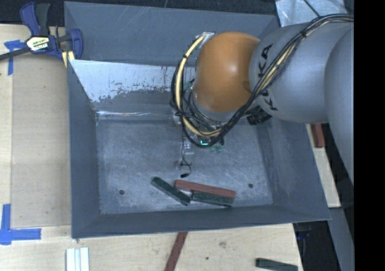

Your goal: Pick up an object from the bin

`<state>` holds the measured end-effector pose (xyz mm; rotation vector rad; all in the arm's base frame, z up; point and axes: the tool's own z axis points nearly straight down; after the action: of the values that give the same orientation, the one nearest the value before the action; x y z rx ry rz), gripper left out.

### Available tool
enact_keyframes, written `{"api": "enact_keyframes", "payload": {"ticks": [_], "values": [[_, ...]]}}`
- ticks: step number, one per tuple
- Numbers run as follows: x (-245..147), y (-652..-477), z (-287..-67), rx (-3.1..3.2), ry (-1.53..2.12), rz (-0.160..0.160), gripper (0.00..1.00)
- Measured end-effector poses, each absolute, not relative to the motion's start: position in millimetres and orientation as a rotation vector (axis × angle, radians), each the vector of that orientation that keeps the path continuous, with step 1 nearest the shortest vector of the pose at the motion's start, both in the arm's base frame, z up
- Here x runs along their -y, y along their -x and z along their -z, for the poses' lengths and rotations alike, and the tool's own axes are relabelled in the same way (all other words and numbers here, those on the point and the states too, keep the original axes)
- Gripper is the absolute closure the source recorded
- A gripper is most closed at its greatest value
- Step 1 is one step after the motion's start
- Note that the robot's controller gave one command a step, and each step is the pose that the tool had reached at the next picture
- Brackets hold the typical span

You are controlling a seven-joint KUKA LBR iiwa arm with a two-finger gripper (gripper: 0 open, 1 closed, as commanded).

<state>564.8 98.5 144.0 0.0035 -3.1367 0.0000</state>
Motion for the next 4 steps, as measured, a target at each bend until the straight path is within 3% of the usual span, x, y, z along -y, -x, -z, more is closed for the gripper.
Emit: {"api": "enact_keyframes", "payload": {"ticks": [1, 3, 4], "values": [[-98, -566.9, -148, 3.145, 0.0, 0.001, 0.0], [-91, -526.3, -96, 3.13, -0.211, 0.0, 0.0], [-102, -489.3, -71, 3.075, -0.656, 0.0, 1.0]]}}
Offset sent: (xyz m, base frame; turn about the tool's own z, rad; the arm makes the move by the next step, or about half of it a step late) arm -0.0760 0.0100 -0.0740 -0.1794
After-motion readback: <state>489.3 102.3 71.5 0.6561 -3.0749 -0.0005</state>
